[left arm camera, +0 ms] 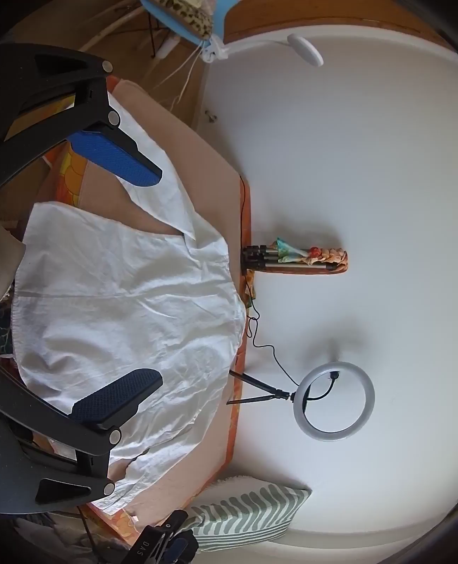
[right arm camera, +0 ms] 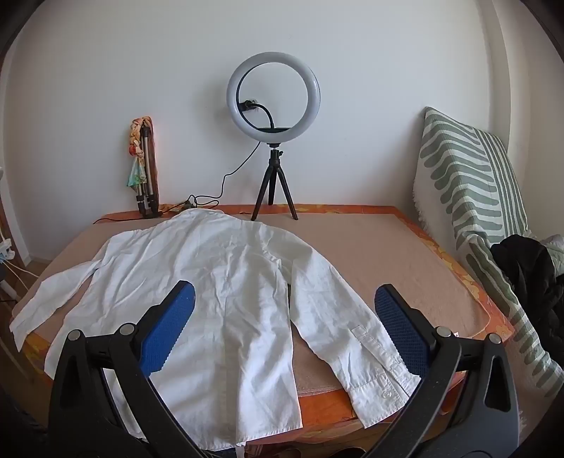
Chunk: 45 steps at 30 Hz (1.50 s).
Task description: Fold small clothes
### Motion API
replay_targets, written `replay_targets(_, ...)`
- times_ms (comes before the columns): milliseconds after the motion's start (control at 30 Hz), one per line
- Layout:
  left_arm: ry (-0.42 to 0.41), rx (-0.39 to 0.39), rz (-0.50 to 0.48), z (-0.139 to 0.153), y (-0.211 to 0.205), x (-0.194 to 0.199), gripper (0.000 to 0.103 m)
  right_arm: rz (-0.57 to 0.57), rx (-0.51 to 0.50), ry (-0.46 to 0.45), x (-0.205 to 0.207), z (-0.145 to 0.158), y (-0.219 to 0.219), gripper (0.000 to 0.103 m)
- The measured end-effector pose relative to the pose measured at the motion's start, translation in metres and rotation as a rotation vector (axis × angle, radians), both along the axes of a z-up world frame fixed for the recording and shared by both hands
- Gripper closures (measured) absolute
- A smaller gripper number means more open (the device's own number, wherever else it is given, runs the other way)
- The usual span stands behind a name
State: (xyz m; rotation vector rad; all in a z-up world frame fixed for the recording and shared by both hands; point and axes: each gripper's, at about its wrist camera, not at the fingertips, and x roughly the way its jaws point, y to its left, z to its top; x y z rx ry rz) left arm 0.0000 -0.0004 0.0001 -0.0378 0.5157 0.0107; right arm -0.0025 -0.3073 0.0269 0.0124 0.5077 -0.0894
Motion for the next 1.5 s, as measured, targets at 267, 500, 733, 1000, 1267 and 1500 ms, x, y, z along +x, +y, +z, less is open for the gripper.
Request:
replay_targets(267, -0.006, -0.018, 0.009, -0.001, 0.0, -0.001, 0.0, -0.001, -0.002, 0.002, 0.0, 0.0, 0.0, 0.0)
replay_targets(500, -0.008, -0.017, 0.006, -0.001, 0.0, -0.001, 0.0, -0.001, -0.007, 0.001, 0.0, 0.0, 0.0, 0.0)
replay_targets(733, -0.007, -0.016, 0.004, 0.002, 0.004, 0.001, 0.0, -0.002, -0.009, -0.001, 0.0, 0.0, 0.0, 0.0)
replay_targets(1000, -0.009, -0.014, 0.0, 0.009, 0.002, 0.003, 0.0, -0.001, -0.009, -0.001, 0.0, 0.0, 0.0, 0.0)
replay_targets(1267, -0.01, -0.011, -0.003, 0.011, 0.001, 0.003, 0.0, -0.002, -0.01, -0.003, 0.0, 0.001, -0.001, 0.0)
replay_targets(1500, -0.016, -0.008, -0.004, 0.012, 0.001, 0.005, 0.0, -0.003, -0.01, -0.004, 0.0, 0.0, -0.001, 0.0)
